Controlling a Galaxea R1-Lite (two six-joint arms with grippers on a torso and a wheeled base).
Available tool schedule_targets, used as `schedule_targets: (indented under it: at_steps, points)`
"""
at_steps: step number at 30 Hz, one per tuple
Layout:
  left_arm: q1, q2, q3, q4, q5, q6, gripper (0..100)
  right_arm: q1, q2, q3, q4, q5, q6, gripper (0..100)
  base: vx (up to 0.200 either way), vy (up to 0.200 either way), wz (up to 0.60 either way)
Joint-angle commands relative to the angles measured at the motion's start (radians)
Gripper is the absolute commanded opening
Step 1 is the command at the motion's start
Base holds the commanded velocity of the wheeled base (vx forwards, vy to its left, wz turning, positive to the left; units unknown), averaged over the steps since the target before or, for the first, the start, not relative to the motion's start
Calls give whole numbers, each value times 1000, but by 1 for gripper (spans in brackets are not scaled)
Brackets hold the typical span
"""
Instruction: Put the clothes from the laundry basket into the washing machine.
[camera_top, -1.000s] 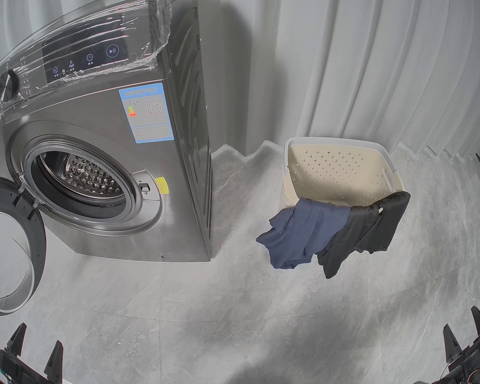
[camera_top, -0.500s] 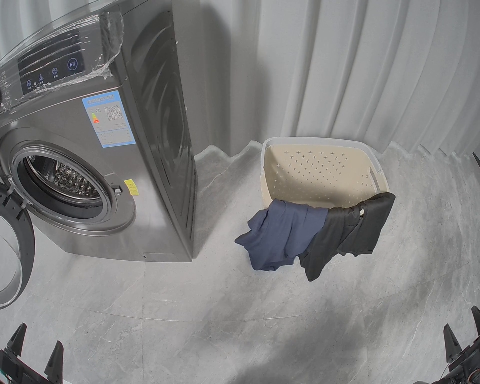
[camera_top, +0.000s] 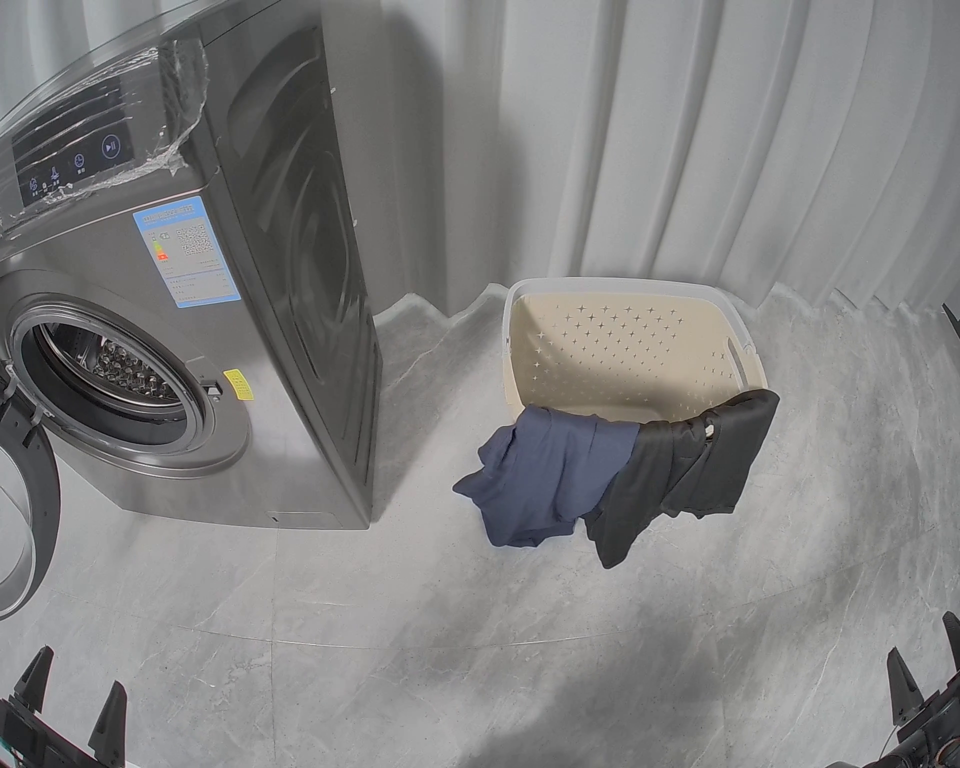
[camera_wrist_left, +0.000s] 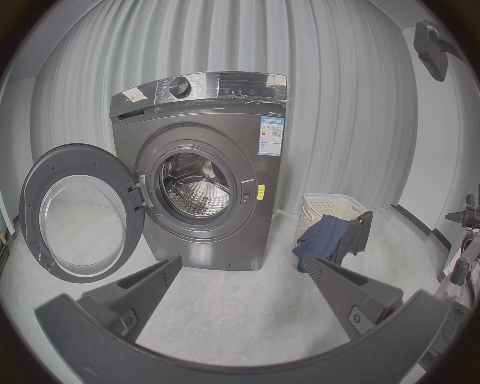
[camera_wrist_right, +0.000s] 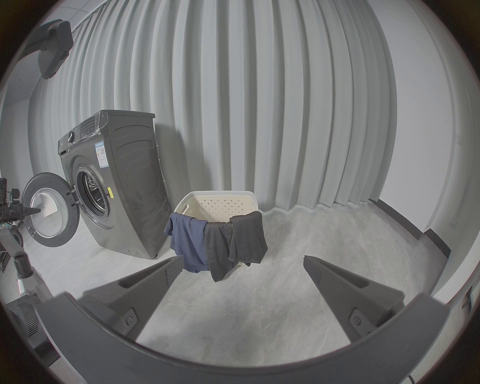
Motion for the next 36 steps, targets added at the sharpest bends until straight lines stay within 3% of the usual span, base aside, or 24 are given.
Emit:
schedule_targets:
  at_steps: [1,8,17,29,36]
  points:
    - [0,-12,13,0,0,-1,100,2,-9,18,-1,0,-1,100,0,-200,0]
    - [0,-12,15,0,1,-1,100,0,-9,18,-1,0,-1,100,0,-200,0]
    - [0,-12,13,0,0,-1,100,0,-9,18,-1,0,-1,100,0,0,0]
    - [0,-12,13,0,1,-1,100,0,-9,18,-1,0,-1,100,200,0,0]
    - [0,-12,13,0,1,1,100,0,-9,18,-1,0,-1,100,0,-29,0]
